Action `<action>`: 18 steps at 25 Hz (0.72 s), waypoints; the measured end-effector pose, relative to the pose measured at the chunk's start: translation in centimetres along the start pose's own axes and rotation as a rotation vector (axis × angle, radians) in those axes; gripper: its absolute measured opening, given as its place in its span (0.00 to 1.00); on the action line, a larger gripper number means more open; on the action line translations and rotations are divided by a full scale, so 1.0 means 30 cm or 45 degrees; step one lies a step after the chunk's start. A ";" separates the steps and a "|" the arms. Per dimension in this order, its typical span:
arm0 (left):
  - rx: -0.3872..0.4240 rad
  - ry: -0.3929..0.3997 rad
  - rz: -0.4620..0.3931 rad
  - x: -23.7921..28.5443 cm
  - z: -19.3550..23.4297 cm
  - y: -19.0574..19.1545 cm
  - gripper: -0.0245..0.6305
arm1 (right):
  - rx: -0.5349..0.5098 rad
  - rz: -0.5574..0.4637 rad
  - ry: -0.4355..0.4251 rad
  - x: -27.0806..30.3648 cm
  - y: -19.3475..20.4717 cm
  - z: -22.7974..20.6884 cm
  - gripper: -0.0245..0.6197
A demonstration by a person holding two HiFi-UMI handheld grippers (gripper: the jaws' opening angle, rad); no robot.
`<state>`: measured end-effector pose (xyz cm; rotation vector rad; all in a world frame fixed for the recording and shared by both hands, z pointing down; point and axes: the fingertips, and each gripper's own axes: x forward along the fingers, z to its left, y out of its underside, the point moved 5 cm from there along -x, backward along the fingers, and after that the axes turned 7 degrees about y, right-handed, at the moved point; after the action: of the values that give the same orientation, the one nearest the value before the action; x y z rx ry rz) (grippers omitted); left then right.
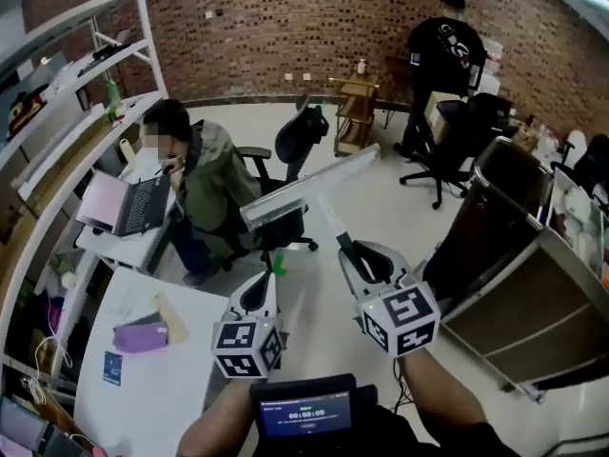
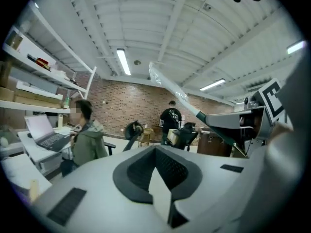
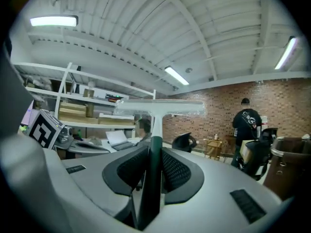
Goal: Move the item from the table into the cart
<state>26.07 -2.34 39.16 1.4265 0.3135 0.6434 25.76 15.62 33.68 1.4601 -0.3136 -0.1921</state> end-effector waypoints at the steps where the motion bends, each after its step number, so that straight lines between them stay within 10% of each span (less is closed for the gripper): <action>1: 0.000 0.043 0.002 0.098 -0.088 -0.009 0.04 | -0.002 -0.002 0.037 -0.031 0.003 -0.120 0.17; 9: 0.079 0.461 0.068 0.782 -0.756 -0.050 0.04 | 0.062 0.002 0.486 -0.352 0.065 -0.997 0.17; 18: 0.168 1.006 0.104 1.412 -1.318 -0.061 0.04 | 0.120 0.036 1.092 -0.655 0.172 -1.656 0.17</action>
<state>37.73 54.46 39.10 1.2578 0.9308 1.2633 22.97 69.22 32.99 1.4963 0.3592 0.4750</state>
